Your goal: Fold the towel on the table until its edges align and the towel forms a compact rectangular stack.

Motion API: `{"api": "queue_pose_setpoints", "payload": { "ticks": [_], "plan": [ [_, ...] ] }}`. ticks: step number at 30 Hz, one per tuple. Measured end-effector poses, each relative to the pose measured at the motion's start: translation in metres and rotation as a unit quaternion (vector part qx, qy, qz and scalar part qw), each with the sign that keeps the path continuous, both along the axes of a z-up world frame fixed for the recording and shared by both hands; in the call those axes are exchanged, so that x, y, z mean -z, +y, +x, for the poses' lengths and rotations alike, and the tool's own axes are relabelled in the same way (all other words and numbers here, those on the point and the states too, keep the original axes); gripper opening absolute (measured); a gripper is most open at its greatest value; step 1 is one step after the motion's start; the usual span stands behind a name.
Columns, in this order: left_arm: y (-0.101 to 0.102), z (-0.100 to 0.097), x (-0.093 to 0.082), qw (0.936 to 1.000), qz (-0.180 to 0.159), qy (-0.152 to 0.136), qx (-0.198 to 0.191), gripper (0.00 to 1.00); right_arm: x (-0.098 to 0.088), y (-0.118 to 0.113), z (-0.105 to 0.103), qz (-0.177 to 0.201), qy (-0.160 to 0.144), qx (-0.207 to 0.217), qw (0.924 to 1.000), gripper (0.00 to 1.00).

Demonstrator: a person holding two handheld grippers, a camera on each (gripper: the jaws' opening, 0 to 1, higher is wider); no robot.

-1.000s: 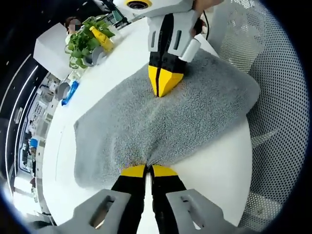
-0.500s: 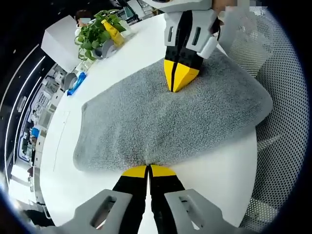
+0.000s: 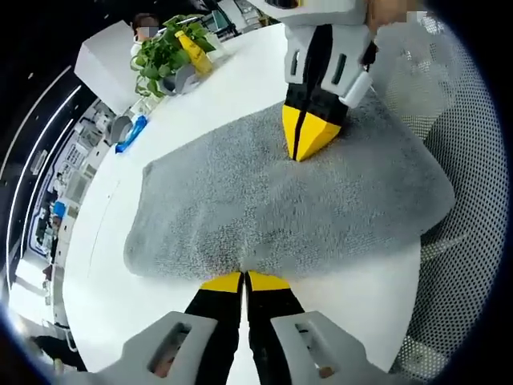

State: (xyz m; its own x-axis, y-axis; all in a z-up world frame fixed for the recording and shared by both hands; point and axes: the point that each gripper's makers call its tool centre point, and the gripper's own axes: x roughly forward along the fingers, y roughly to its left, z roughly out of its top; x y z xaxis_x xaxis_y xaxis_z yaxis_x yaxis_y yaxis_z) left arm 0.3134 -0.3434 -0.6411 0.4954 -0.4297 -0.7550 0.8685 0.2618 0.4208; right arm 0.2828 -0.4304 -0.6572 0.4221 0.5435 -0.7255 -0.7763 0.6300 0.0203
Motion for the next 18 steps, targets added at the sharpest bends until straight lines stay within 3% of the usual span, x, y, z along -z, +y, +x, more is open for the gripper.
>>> {"api": "queue_pose_setpoints", "payload": {
  "ticks": [3,5,6,8,11,12,13,14,15,16,18],
  "plan": [
    [-0.018,0.002,-0.026,0.9976,-0.062,-0.030,0.009,0.02,0.000,0.000,0.000,0.005,0.003,0.003,1.0000,0.00],
    [-0.040,-0.012,-0.035,0.9915,-0.123,-0.005,0.042,0.03,0.000,0.000,0.001,0.007,0.003,0.003,1.0000,0.00],
    [-0.044,-0.018,-0.033,0.9904,-0.130,0.012,0.045,0.05,0.000,0.000,0.001,0.009,0.004,0.004,0.9999,0.00],
    [-0.059,-0.043,-0.022,0.9852,-0.120,0.048,0.113,0.06,0.000,0.000,0.001,0.013,0.005,0.005,0.9999,0.00],
    [-0.066,-0.074,0.000,0.9783,-0.081,0.095,0.165,0.06,-0.001,0.000,0.001,0.018,0.006,0.008,0.9998,0.00],
    [-0.066,-0.082,0.010,0.9756,-0.070,0.116,0.173,0.05,-0.001,0.000,0.001,0.017,0.006,0.007,0.9998,0.00],
    [-0.063,-0.081,0.016,0.9775,-0.060,0.120,0.163,0.04,-0.001,0.000,0.001,0.017,0.005,0.007,0.9998,0.00],
    [-0.065,-0.074,0.010,0.9775,-0.078,0.100,0.168,0.04,-0.001,0.000,0.001,0.016,0.005,0.007,0.9998,0.00],
    [-0.063,-0.073,0.009,0.9771,-0.080,0.110,0.164,0.04,-0.001,0.000,0.001,0.015,0.004,0.005,0.9999,0.00],
    [-0.062,-0.071,0.011,0.9782,-0.090,0.132,0.133,0.03,-0.001,0.000,0.001,0.013,0.003,0.004,0.9999,0.00],
    [-0.064,-0.069,0.011,0.9779,-0.085,0.132,0.138,0.02,-0.001,0.000,0.001,0.012,0.001,0.001,0.9999,0.00]
  ]
}}
